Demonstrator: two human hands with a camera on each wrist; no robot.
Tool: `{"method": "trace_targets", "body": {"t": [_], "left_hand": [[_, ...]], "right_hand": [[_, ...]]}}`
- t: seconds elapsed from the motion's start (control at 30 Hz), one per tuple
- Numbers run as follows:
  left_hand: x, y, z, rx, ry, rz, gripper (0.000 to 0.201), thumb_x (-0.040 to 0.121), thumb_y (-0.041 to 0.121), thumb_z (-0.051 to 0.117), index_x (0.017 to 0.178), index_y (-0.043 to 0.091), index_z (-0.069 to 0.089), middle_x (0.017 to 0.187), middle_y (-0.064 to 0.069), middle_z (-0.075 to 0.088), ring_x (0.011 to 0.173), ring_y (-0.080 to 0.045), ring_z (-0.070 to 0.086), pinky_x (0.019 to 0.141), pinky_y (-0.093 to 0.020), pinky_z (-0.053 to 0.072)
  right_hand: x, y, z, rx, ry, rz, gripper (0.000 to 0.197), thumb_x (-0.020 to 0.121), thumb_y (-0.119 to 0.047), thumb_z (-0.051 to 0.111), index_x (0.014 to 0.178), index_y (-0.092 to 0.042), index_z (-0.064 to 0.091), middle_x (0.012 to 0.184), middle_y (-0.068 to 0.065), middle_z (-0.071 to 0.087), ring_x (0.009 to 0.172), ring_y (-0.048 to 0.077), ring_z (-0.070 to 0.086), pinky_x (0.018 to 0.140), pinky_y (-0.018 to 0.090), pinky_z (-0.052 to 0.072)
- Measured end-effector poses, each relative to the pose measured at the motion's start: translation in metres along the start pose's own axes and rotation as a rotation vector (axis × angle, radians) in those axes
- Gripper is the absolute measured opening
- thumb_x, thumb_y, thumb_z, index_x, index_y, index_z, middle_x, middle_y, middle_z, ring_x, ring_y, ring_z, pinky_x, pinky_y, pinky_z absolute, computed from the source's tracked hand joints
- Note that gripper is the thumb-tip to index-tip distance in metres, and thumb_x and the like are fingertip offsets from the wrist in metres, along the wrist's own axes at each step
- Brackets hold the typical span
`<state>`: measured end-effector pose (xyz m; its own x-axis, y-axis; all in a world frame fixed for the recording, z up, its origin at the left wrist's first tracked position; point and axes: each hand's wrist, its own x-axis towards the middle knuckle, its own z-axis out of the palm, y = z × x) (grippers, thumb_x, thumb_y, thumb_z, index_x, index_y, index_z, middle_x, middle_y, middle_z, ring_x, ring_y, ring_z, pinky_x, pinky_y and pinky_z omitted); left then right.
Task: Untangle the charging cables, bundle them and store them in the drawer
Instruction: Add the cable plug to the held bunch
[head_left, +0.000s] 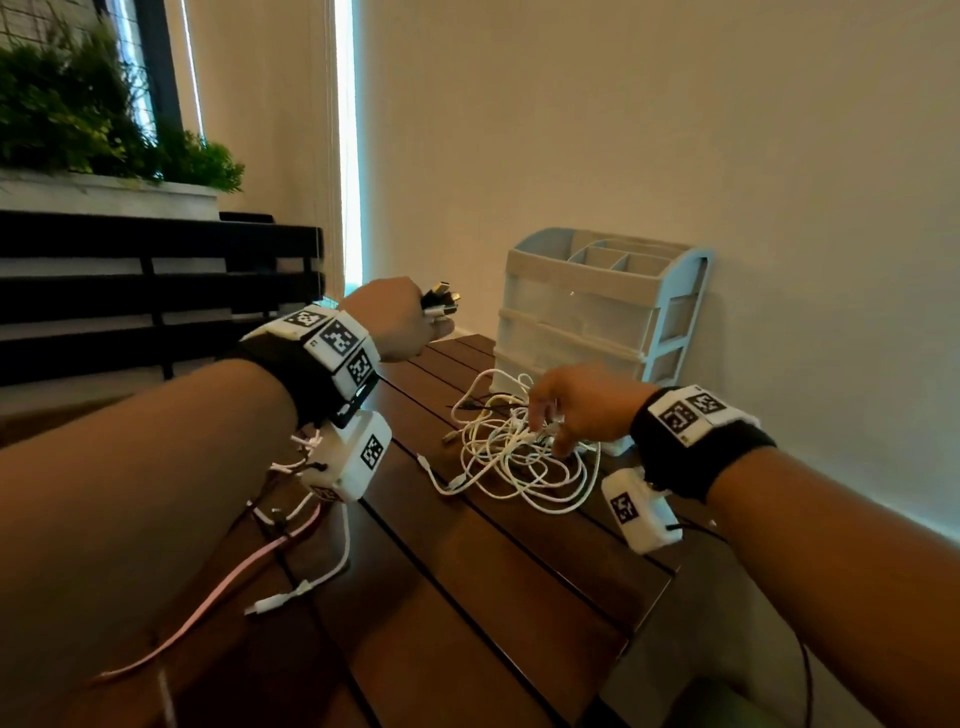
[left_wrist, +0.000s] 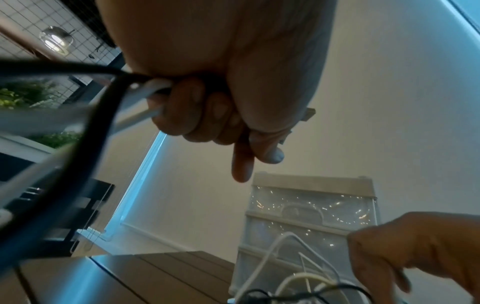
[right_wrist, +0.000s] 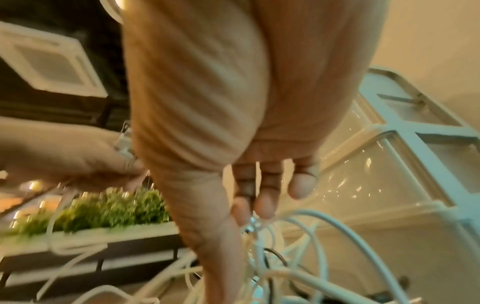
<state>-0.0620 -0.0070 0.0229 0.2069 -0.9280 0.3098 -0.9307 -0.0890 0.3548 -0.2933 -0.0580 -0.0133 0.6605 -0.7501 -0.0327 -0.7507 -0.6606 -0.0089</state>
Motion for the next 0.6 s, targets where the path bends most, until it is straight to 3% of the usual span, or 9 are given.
{"method": "trace_targets", "body": {"t": [0.13,0.3,0.4,0.5,0.6], "left_hand": [[-0.004,0.005,0.016,-0.002,-0.039,0.006,0.038,0.091,0.049,0.057,0.074,0.015,0.06,0.078,-0.004,0.066,0.072,-0.02,0.06,0.065,-0.028,0.04],[-0.009,0.008,0.021,-0.073,-0.059,0.005,0.04,0.093,0.046,0.056,0.068,0.015,0.062,0.061,0.003,0.06,0.056,-0.01,0.054,0.053,-0.025,0.036],[-0.011,0.012,0.025,-0.104,-0.087,0.011,0.041,0.092,0.047,0.056,0.066,0.016,0.064,0.066,0.0,0.064,0.061,-0.011,0.056,0.057,-0.025,0.039],[-0.01,0.014,0.03,-0.126,-0.102,0.01,0.042,0.09,0.049,0.058,0.072,0.013,0.069,0.079,-0.007,0.07,0.072,-0.019,0.062,0.067,-0.029,0.043],[-0.012,0.018,0.032,-0.123,-0.103,-0.006,0.041,0.091,0.045,0.06,0.094,0.006,0.069,0.083,-0.007,0.066,0.077,-0.022,0.06,0.064,-0.028,0.042]], "right_hand": [[0.009,0.003,0.01,-0.111,0.076,-0.058,0.033,0.071,-0.022,0.081,0.099,-0.026,0.063,0.098,-0.007,0.057,0.093,0.014,0.054,0.08,0.031,0.05],[0.012,0.002,0.021,-0.317,0.132,-0.182,0.035,0.082,-0.03,0.072,0.115,-0.028,0.064,0.111,-0.006,0.053,0.102,0.013,0.051,0.081,0.024,0.04],[0.016,0.003,0.026,-0.345,0.161,-0.214,0.021,0.088,-0.026,0.064,0.109,-0.023,0.068,0.109,-0.003,0.056,0.101,0.015,0.054,0.081,0.026,0.041],[0.02,0.002,0.017,-0.107,0.204,-0.11,0.015,0.09,-0.023,0.063,0.103,-0.017,0.066,0.104,-0.001,0.062,0.095,0.013,0.056,0.08,0.027,0.044],[0.023,0.001,-0.001,0.244,0.282,0.05,0.011,0.094,-0.022,0.058,0.099,-0.012,0.06,0.097,0.004,0.066,0.088,0.019,0.062,0.077,0.031,0.05]]}}
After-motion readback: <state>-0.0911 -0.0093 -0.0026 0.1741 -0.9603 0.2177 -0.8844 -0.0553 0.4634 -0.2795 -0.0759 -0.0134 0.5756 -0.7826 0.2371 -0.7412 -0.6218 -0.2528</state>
